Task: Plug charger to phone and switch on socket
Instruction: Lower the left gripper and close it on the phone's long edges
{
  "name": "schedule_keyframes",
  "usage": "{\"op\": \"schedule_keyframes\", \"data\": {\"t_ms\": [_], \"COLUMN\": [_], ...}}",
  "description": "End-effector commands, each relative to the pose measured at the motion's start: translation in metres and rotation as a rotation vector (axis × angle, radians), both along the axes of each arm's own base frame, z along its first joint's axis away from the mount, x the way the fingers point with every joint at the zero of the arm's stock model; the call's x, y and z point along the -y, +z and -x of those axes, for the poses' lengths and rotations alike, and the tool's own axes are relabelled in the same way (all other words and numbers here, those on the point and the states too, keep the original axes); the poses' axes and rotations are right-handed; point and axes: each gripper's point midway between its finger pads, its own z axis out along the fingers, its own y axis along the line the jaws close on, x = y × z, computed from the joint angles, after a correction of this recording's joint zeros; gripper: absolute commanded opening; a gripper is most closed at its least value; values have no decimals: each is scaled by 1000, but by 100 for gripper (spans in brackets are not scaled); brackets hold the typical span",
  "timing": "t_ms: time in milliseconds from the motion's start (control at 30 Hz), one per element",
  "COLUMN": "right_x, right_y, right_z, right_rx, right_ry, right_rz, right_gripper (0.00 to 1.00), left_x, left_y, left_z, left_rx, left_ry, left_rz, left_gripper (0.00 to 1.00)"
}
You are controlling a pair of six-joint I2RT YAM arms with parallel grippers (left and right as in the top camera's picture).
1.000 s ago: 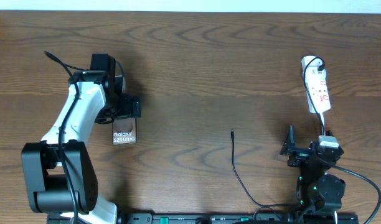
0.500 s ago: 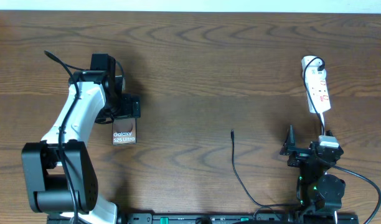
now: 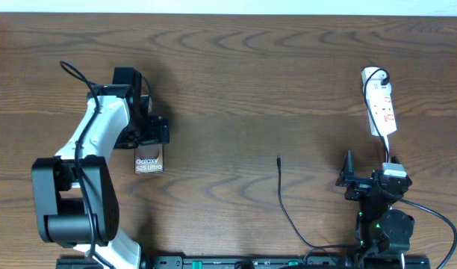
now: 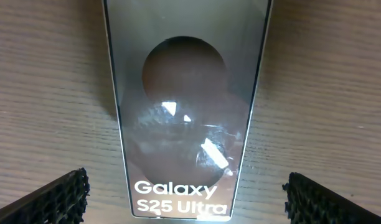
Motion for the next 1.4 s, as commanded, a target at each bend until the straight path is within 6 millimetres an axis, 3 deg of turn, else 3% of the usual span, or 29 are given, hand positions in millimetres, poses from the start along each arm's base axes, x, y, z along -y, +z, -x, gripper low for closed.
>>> {"op": "schedule_keyframes", "data": {"t_ms": [0,400,1067,1367], "right_x": [3,3,3,3], "right_y": [0,0,0,0], "right_z": [1,1,1,1], "right_rx": [4,4,4,4], "right_ry": [-18,-18,-17,-18], "right_rz": [-12,-12,-12,-12], "right_gripper": [99,99,99,99], "left_x": [-4,-8,-8,-8], "left_y": [-7,-11,-44,-44], "left_z": [3,0,8,4], "left_rx": [-18,-9,22,40], "left_ry": [-1,-1,-1,-6], "left_rz": [-17,-36,-36,-37], "left_gripper": [98,98,98,98]}}
